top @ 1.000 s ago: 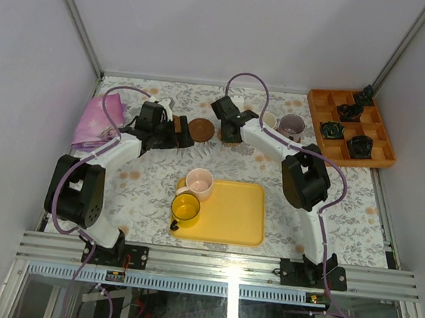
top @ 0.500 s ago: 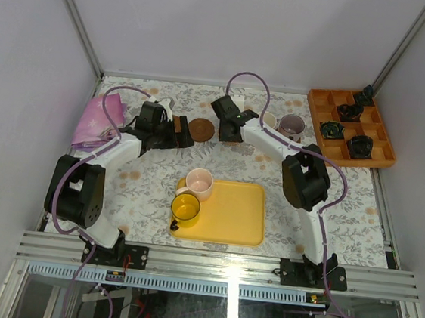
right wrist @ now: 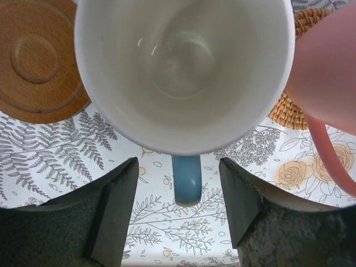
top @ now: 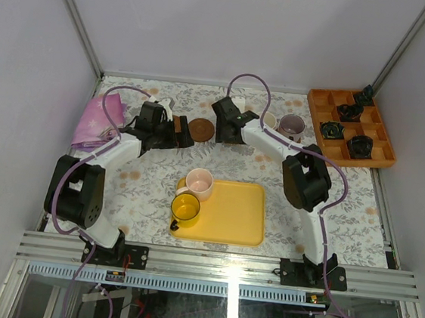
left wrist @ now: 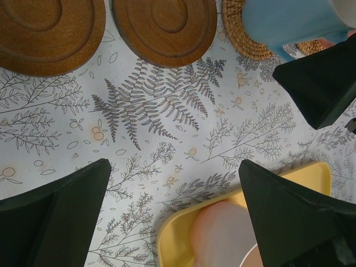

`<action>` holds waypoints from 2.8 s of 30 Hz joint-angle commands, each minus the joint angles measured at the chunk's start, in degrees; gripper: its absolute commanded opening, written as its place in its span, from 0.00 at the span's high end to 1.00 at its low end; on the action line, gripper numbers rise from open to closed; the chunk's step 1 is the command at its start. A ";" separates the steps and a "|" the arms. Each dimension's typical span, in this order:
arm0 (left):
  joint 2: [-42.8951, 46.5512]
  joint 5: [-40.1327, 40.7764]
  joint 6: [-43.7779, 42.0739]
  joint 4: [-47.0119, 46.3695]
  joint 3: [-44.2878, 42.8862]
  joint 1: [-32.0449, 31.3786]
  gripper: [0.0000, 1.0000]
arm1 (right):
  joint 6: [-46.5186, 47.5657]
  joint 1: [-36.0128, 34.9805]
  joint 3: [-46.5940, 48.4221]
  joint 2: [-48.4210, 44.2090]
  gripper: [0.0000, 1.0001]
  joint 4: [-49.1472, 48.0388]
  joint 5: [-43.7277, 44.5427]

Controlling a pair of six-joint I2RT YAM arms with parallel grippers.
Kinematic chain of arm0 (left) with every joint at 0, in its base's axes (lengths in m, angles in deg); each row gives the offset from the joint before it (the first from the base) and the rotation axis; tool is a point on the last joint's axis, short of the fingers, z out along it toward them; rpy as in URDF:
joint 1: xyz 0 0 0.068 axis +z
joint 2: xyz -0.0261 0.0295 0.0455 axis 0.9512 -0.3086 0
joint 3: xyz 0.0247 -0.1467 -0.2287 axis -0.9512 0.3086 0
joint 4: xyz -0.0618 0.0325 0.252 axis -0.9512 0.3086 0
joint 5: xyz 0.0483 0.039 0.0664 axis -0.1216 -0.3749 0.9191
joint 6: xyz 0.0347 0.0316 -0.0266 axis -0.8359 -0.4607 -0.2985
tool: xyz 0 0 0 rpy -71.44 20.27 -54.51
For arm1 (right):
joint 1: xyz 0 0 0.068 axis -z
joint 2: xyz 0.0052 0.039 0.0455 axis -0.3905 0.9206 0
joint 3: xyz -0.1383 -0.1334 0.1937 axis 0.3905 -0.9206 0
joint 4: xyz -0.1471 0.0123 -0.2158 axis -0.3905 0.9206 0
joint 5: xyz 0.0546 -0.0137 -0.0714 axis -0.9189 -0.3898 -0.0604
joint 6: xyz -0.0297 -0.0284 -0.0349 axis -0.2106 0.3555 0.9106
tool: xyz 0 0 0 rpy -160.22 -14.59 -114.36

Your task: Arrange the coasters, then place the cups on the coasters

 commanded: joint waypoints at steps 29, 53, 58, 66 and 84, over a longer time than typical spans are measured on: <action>19.25 9.65 -3.69 24.89 4.61 -20.30 0.00 | 7.50 0.29 -18.11 -32.54 0.01 -7.87 1.42; 24.88 22.95 7.97 25.36 9.95 -23.28 0.00 | 11.24 0.31 -22.32 -34.13 0.01 -9.74 -0.70; 28.09 27.19 11.67 26.01 11.24 -23.33 0.00 | 10.99 0.32 -22.31 -33.57 0.01 -9.75 -2.39; 27.15 28.61 15.02 28.63 12.44 -23.28 0.02 | 10.79 0.36 -22.07 -32.55 0.01 -9.56 -4.26; 26.07 24.84 15.74 29.19 15.07 -23.42 0.02 | 9.82 0.40 -21.41 -31.21 0.01 -9.03 -6.49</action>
